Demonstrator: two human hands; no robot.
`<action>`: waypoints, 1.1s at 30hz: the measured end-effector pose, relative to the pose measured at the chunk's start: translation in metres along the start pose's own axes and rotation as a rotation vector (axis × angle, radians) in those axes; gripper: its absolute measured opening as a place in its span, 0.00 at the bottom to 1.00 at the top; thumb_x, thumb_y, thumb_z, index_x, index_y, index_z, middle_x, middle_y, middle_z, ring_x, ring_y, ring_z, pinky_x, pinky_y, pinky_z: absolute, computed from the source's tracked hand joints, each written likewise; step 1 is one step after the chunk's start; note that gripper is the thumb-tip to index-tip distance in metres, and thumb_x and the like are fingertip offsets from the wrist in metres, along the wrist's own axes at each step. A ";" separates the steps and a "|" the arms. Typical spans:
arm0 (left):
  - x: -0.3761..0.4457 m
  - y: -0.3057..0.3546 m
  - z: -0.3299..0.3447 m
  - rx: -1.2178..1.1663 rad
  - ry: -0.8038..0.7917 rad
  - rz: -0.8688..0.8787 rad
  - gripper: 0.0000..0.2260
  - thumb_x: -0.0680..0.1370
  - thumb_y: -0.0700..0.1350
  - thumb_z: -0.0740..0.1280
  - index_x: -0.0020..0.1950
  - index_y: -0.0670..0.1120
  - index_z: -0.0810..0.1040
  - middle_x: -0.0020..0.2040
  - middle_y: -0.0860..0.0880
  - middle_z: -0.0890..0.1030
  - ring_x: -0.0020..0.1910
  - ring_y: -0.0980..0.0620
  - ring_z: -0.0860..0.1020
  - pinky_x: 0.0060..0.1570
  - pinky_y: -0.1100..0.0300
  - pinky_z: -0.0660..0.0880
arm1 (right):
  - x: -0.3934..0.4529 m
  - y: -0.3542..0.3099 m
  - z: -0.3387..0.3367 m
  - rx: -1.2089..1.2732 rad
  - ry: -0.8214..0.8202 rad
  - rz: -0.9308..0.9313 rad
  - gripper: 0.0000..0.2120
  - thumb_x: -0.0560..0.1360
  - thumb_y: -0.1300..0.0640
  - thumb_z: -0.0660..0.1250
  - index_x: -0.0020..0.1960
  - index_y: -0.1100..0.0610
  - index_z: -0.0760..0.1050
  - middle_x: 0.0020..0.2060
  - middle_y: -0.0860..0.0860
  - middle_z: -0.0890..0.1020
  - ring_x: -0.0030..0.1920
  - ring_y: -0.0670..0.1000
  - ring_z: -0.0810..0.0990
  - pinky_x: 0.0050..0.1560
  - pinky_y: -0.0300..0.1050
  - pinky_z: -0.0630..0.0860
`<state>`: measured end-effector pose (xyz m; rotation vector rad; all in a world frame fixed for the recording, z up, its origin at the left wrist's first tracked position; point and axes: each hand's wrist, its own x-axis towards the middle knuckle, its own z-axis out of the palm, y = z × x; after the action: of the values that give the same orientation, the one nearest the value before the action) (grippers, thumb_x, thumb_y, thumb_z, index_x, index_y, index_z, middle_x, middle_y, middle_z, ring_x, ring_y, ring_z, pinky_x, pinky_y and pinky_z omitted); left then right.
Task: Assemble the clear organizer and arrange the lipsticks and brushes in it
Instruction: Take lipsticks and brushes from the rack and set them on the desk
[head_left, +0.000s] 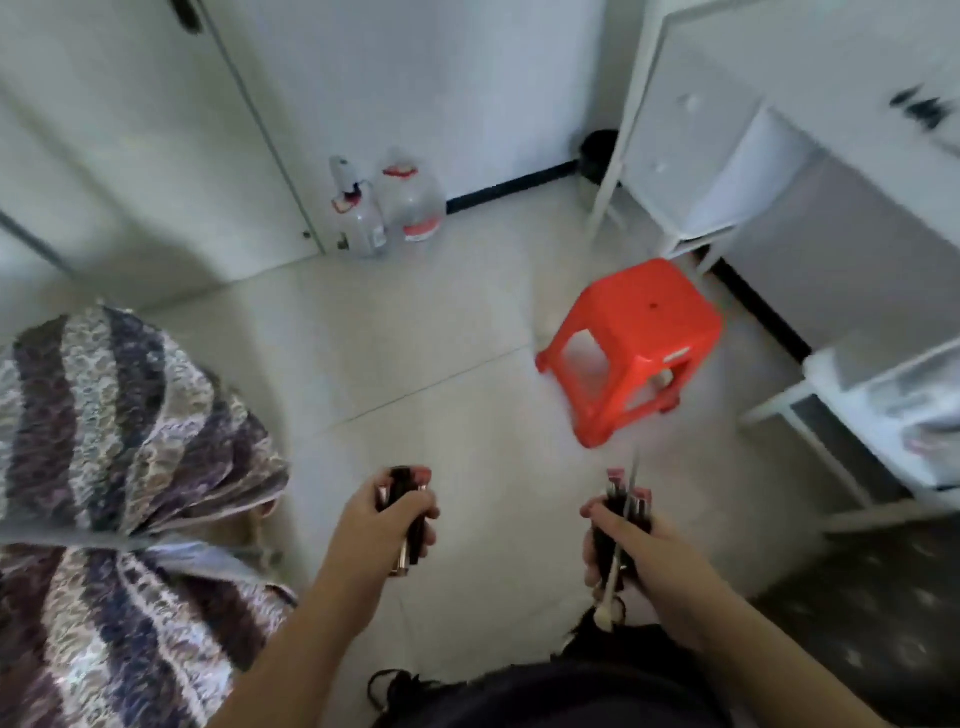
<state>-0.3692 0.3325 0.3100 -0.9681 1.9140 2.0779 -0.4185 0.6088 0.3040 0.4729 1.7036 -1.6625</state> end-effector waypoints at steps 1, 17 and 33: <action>0.011 0.004 0.031 0.030 -0.047 -0.016 0.09 0.77 0.37 0.69 0.56 0.46 0.81 0.38 0.43 0.83 0.30 0.47 0.79 0.25 0.58 0.73 | 0.002 -0.001 -0.031 0.040 0.068 -0.016 0.10 0.80 0.57 0.66 0.53 0.65 0.76 0.34 0.61 0.80 0.31 0.58 0.79 0.29 0.48 0.76; 0.171 0.135 0.381 0.348 -0.401 -0.023 0.07 0.78 0.39 0.68 0.56 0.43 0.79 0.35 0.44 0.81 0.29 0.48 0.77 0.23 0.62 0.68 | 0.075 -0.093 -0.346 0.294 0.638 -0.114 0.12 0.77 0.56 0.71 0.36 0.59 0.82 0.32 0.63 0.83 0.28 0.57 0.81 0.28 0.45 0.76; 0.386 0.338 0.701 0.475 -0.588 0.333 0.04 0.75 0.40 0.69 0.47 0.47 0.79 0.32 0.48 0.80 0.25 0.51 0.75 0.25 0.60 0.69 | 0.222 -0.317 -0.561 0.112 0.967 -0.344 0.06 0.78 0.52 0.69 0.47 0.54 0.79 0.30 0.50 0.83 0.27 0.49 0.80 0.33 0.47 0.79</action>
<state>-1.0904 0.8137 0.3635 0.0649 2.1488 1.6432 -0.9168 1.0731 0.3386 1.2431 2.4765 -1.9224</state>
